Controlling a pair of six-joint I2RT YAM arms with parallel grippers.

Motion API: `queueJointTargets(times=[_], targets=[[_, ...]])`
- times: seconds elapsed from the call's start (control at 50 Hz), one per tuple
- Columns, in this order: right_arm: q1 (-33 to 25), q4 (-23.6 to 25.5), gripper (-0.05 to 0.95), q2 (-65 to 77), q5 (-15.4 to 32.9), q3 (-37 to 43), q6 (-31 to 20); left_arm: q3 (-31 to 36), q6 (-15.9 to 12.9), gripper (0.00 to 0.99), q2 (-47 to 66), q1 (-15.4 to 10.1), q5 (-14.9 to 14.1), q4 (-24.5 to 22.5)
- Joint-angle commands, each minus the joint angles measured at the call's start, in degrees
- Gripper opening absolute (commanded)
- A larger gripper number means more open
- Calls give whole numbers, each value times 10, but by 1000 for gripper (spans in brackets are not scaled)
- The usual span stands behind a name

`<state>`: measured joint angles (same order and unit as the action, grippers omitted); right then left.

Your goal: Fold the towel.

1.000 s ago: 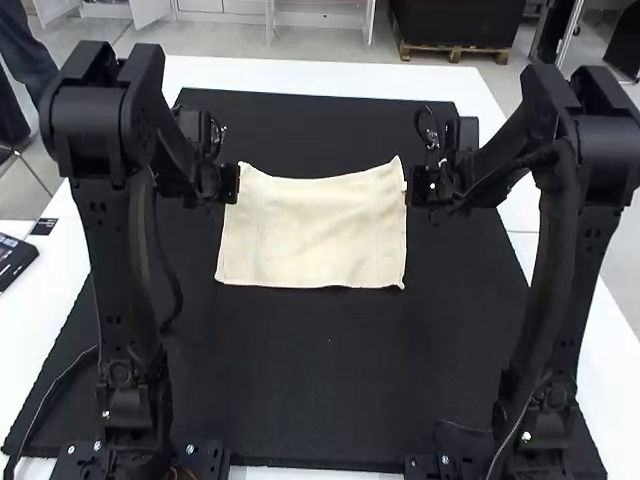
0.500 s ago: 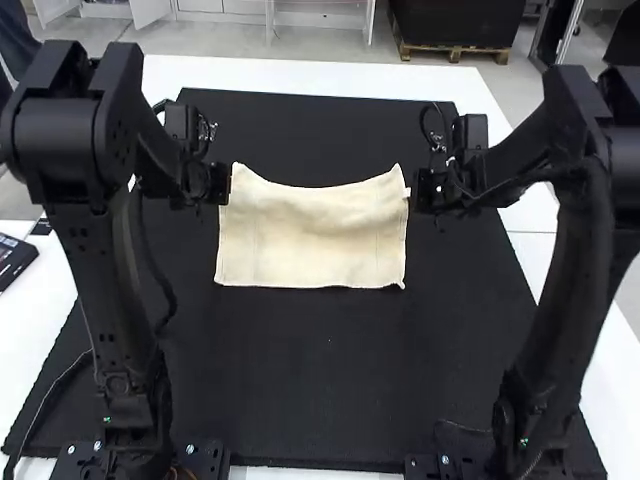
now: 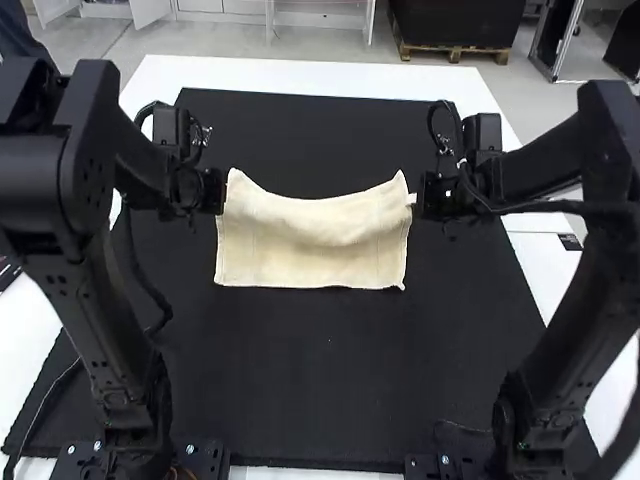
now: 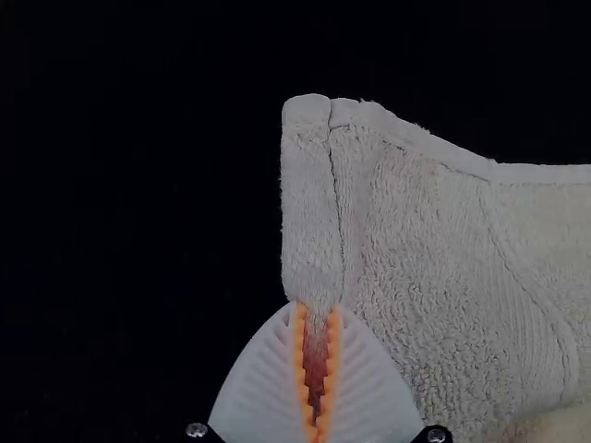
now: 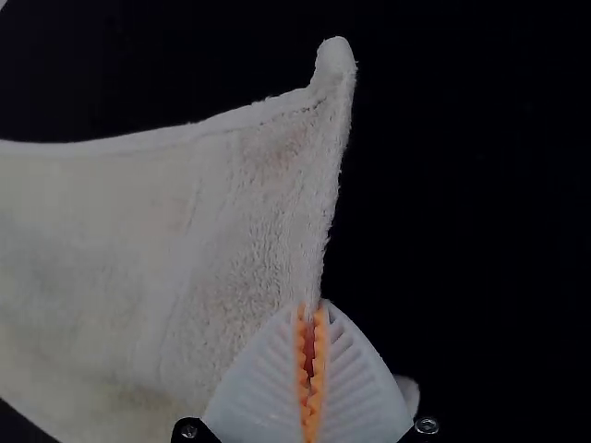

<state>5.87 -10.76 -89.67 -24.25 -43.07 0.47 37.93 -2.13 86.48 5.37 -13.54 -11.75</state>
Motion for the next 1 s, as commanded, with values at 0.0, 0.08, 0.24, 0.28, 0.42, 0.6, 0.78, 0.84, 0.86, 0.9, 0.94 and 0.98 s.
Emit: queueJointTargets(times=[0.0, 0.08, 0.24, 0.28, 0.42, 0.6, 0.78, 0.84, 0.86, 0.9, 0.94, 0.98], targets=[[-8, 7, 8, 33, -12, 18, 5, -16, -12, 26, -29, 8, -5, 4], [-9, 12, 8, 46, -15, 33, 5, -31, -16, 26, -44, 11, -5, 5], [-9, 13, 8, 53, -18, 52, 3, -58, -24, 26, -65, 11, -2, 3], [-9, 13, 8, 53, -18, 55, 3, -64, -28, 26, -68, 11, -1, 1], [-15, 8, 8, 52, -18, 73, 4, -90, -38, 26, -75, 18, 1, -3], [-24, 4, 10, 51, -18, 94, 1, -124, -53, 26, -75, 36, 5, -31], [-27, -4, 44, 49, -17, 112, -25, -158, -66, 44, -75, 40, 14, -70], [-28, -10, 74, 49, -17, 116, -30, -166, -69, 166, -75, 40, 14, -77], [-28, -12, 93, 49, -17, 117, -30, -169, -70, 221, -75, 40, 14, -79], [-28, -13, 164, 49, -16, 119, -31, -175, -71, 348, -75, 40, 14, -84], [-27, -15, 292, 49, -14, 121, -31, -179, -71, 467, -74, 40, 14, -89], [-28, -16, 377, 49, -13, 121, -31, -184, -71, 590, -75, 40, 14, -95]])
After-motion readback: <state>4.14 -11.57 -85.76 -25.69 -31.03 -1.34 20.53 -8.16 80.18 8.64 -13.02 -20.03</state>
